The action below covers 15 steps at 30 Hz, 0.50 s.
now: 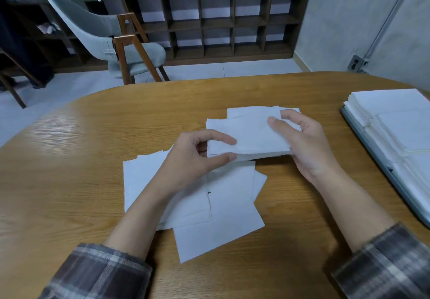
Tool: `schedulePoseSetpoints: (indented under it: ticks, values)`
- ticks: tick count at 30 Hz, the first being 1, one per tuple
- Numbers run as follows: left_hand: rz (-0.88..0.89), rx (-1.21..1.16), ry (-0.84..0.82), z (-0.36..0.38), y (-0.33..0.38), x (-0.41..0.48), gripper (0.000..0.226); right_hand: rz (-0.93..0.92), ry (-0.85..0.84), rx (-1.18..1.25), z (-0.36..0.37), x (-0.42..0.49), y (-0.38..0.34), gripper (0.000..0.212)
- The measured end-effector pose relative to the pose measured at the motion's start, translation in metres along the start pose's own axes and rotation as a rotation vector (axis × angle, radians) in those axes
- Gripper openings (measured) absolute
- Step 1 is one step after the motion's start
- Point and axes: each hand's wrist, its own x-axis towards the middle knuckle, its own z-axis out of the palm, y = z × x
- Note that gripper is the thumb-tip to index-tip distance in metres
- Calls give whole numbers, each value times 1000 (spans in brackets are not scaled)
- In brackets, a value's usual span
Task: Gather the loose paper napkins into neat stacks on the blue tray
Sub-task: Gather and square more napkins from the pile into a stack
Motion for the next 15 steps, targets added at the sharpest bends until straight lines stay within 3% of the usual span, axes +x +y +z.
schedulePoseSetpoints:
  ticks: [5, 11, 15]
  values:
    - [-1, 7, -68, 2, 1, -2, 10, -25, 67, -74, -5, 5, 4, 14]
    - [-5, 33, -82, 3, -5, -1, 30, -10, 101, -83, -7, 8, 7, 14]
    - [-14, 53, -71, 4, -6, 0, 32, -12, 89, -106, -7, 7, 7, 14]
